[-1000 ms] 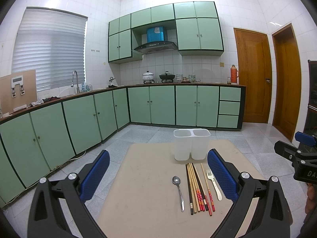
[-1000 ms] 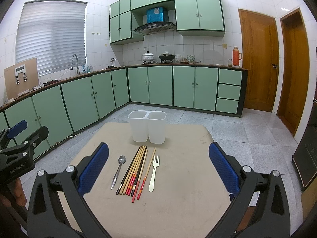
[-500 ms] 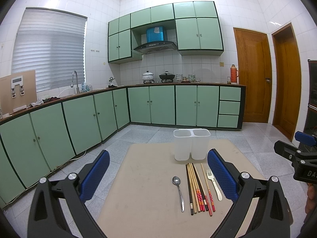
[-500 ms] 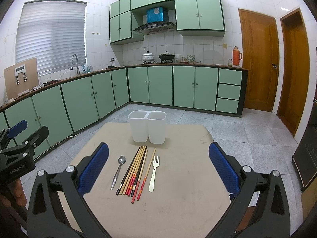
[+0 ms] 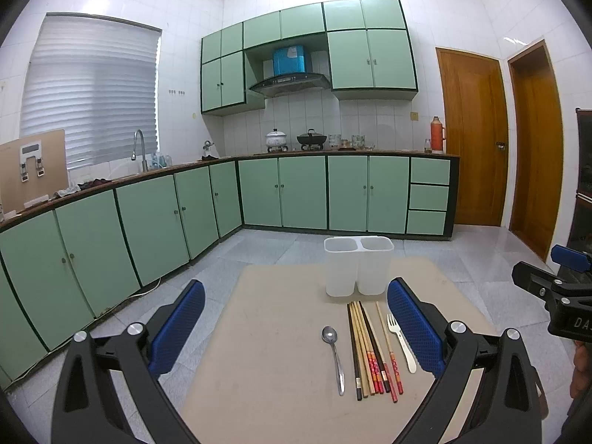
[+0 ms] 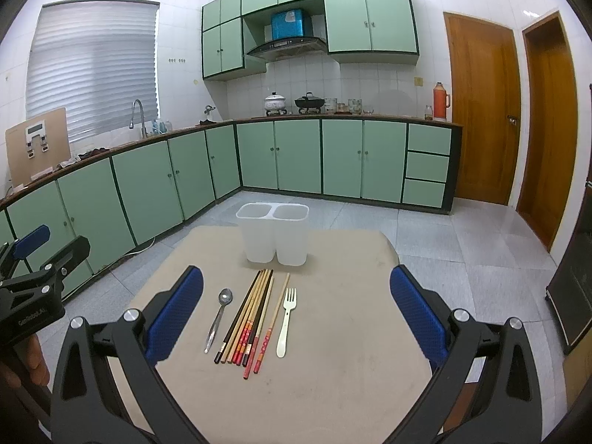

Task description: Organize utensils

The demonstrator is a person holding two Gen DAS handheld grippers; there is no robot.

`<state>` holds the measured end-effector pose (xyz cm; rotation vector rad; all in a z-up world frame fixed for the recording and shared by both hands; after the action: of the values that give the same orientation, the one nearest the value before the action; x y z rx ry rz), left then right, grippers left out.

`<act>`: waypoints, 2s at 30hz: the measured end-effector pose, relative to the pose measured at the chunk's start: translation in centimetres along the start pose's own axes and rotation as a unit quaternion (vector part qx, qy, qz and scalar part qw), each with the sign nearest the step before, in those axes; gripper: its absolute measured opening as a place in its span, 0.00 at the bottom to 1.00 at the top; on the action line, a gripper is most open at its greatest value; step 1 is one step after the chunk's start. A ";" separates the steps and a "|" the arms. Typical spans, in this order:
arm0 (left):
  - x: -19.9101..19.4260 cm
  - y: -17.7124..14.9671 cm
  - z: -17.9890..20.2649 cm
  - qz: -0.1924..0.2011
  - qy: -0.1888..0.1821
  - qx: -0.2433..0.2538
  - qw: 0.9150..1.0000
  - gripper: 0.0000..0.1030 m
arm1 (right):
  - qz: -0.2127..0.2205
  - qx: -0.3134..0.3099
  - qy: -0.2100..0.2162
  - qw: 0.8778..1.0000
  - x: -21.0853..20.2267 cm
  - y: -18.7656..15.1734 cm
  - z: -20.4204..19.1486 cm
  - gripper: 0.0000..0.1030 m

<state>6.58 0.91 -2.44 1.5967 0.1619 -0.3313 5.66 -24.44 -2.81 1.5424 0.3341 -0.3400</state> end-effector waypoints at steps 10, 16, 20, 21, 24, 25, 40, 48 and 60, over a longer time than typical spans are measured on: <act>1.8 -0.2 0.4 -0.017 0.000 0.005 1.000 0.94 | -0.015 0.000 -0.002 1.000 1.7 -0.3 -0.1 0.95; 4.7 -0.9 0.1 -0.044 0.002 0.008 0.999 0.94 | -0.035 -0.003 -0.007 0.999 4.5 -0.9 -0.1 0.95; 7.8 -2.2 -0.2 -0.077 0.006 0.007 0.997 0.94 | -0.062 -0.004 -0.014 0.998 7.5 -1.8 0.1 0.95; 8.9 -2.7 -0.4 -0.090 0.007 0.007 0.996 0.94 | -0.071 -0.004 -0.017 0.997 8.5 -2.1 0.1 0.95; 11.6 -3.9 -0.9 -0.121 0.009 0.000 0.993 0.94 | -0.095 -0.008 -0.020 0.995 11.1 -2.8 0.0 0.95; 12.5 -4.4 -1.0 -0.131 0.009 -0.002 0.991 0.94 | -0.102 -0.009 -0.020 0.995 12.0 -3.1 -0.1 0.95; 23.9 -11.0 -1.3 -0.250 -0.003 -0.015 0.968 0.92 | -0.221 -0.020 -0.006 0.975 25.3 -7.9 -1.7 0.75; 27.0 -12.9 -1.1 -0.280 -0.013 -0.030 0.960 0.87 | -0.274 -0.004 -0.001 0.962 29.6 -10.2 -2.4 0.59; 29.1 -13.7 -0.3 -0.296 -0.023 -0.034 0.954 0.87 | -0.285 -0.011 -0.006 0.958 31.0 -10.9 -3.5 0.46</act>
<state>29.94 -0.88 -24.41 1.4436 0.6156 -0.8166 29.30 -21.03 -25.65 1.3984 0.7744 -0.7920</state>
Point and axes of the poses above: each gripper's, at about its wrist camera, not at the fingertips, and x roughly the way its jaws point, z to its right, y to its top, the point moved 6 cm from there along x, roughly the way its jaws point, and after that the axes turned 6 degrees about -y, right-handed, at the moved point
